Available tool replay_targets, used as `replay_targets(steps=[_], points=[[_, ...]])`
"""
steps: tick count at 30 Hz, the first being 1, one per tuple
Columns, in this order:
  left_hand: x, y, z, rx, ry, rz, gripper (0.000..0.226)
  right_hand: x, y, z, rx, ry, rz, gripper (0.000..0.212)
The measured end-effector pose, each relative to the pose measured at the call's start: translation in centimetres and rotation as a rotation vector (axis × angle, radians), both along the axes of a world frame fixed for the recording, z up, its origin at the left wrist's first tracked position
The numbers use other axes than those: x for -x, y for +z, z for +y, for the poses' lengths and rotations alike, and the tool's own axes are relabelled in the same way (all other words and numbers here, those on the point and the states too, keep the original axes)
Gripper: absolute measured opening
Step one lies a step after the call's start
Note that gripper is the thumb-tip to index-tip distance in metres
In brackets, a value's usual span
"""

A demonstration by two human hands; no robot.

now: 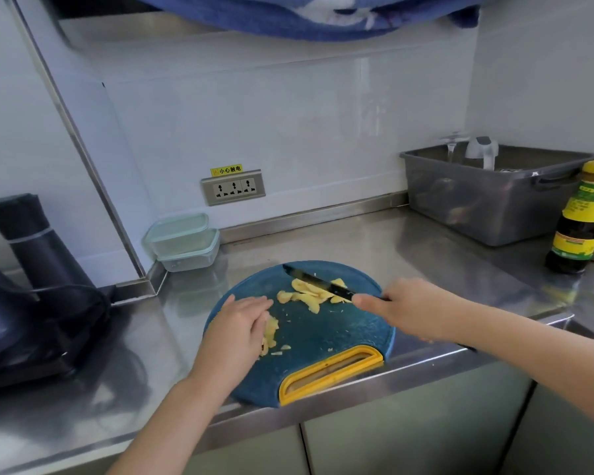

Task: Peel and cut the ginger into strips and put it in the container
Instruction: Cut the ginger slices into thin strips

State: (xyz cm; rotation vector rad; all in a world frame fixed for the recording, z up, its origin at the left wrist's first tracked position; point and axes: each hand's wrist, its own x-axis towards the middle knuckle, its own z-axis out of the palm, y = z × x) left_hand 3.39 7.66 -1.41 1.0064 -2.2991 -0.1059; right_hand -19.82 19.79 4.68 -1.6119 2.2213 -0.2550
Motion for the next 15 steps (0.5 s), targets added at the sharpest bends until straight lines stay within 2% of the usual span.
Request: replay_targets(steps=[2,5,7,10,15], points=[[-0.7,1.2,0.6,-0.034,0.097,0.104,0.039,-0.9,0.1,-0.1,0.051,0.146,0.331,0.060],[-1.1,2.8,1.8,-0.030,0.056,0.028,0.054,-2.3,0.8,-0.1,0.104,0.272,0.581,0.051],[-0.4,3.4,3.4,-0.036,-0.064,-0.098,0.068,-3.2,1.1,-0.3,0.122,0.334,0.661,0.046],[1.1,3.3,5.5,-0.073,-0.118,-0.269,0.081,-4.0,1.4,-0.6,0.164,0.384,0.721,0.043],[1.2,1.9,4.6,-0.051,0.016,-0.373,0.068,-3.6,2.0,-0.3,0.204,0.357,0.744,0.037]])
